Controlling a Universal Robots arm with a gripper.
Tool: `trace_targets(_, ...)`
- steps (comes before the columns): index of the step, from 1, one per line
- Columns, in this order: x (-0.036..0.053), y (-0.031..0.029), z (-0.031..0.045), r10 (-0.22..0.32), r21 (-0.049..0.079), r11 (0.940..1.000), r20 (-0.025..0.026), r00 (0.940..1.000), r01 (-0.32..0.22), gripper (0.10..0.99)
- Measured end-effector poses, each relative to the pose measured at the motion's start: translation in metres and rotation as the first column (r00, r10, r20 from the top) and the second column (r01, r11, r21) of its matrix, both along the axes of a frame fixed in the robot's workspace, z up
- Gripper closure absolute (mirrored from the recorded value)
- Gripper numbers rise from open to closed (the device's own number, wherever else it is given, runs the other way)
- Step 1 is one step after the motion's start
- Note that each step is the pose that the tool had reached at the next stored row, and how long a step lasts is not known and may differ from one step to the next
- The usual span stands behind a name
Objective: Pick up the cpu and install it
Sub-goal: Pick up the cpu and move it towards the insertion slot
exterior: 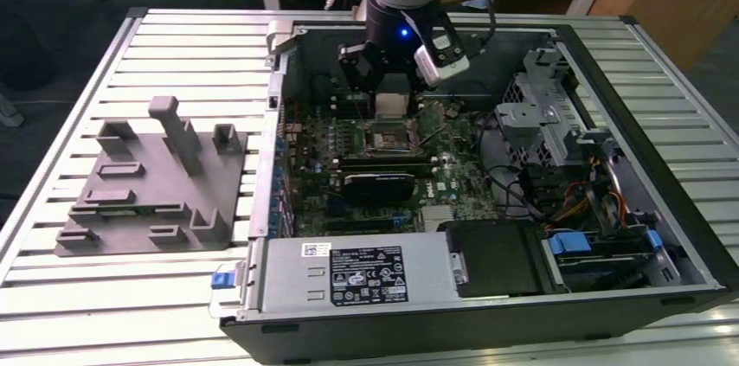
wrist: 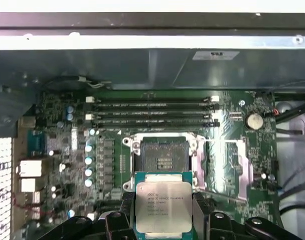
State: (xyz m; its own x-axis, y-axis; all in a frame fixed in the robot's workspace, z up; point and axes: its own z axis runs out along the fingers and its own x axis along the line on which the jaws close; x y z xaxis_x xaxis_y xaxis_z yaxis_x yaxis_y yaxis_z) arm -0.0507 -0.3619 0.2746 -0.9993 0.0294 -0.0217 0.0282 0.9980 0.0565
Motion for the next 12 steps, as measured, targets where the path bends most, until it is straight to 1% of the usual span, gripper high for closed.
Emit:
trace_targets(6, 0.0026, 0.0090, -0.0101, 0.000, 0.000, 1.0000, -0.0007, 1.0000, 0.000, 0.545)
trace_targets(12, 0.0055, 0.0137, -0.0174, 0.000, 0.000, 1.0000, -0.0014, 1.0000, 0.000, 0.545)
